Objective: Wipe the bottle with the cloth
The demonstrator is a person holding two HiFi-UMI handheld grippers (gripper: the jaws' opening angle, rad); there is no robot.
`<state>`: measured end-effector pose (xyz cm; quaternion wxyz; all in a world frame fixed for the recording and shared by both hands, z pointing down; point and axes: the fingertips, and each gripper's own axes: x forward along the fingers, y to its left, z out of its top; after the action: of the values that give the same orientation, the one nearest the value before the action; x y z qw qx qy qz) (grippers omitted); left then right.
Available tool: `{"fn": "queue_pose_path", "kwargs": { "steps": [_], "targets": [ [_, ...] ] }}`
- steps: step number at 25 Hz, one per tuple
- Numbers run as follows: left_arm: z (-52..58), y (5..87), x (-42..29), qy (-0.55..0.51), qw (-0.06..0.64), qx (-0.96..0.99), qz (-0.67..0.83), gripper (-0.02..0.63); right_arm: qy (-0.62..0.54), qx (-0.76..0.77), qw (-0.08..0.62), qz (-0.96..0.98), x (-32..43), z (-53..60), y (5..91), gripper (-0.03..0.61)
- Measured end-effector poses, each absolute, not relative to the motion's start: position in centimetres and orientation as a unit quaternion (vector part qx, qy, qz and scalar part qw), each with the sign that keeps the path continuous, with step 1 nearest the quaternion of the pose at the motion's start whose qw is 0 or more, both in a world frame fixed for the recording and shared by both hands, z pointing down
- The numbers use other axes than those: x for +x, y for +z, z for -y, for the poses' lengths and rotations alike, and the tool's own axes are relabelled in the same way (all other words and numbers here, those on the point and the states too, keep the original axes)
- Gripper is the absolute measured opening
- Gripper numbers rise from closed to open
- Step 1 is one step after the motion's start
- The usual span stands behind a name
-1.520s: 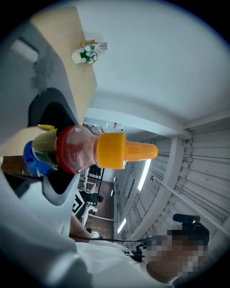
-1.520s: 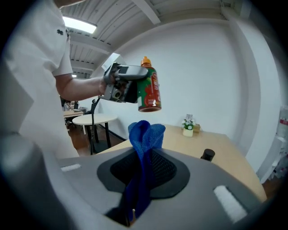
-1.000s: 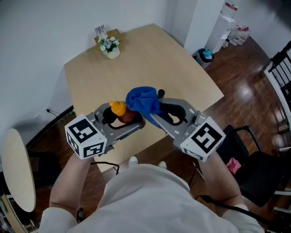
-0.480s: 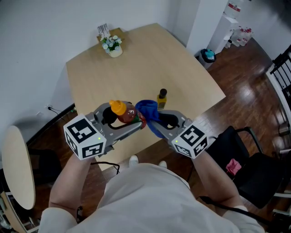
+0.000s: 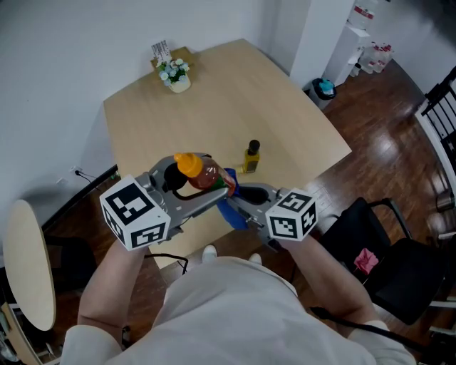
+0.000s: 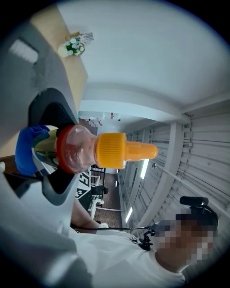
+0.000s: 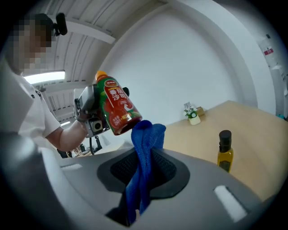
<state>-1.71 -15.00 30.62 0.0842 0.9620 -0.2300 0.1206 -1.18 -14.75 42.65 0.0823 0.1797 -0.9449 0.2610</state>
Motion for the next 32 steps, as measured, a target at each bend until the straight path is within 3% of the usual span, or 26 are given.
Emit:
{"fn": "queue_pose_path", "kwargs": {
  "steps": [20, 32],
  "targets": [
    [17.4, 35.8, -4.2, 0.194, 0.068, 0.944, 0.257, 0.285, 0.281, 0.246, 0.041, 0.927, 5.5, 13.7, 41.0, 0.078],
    [23.9, 47.9, -4.0, 0.223, 0.102, 0.922, 0.298, 0.285, 0.234, 0.397, 0.072, 0.884, 14.1, 11.2, 41.0, 0.078]
  ]
}}
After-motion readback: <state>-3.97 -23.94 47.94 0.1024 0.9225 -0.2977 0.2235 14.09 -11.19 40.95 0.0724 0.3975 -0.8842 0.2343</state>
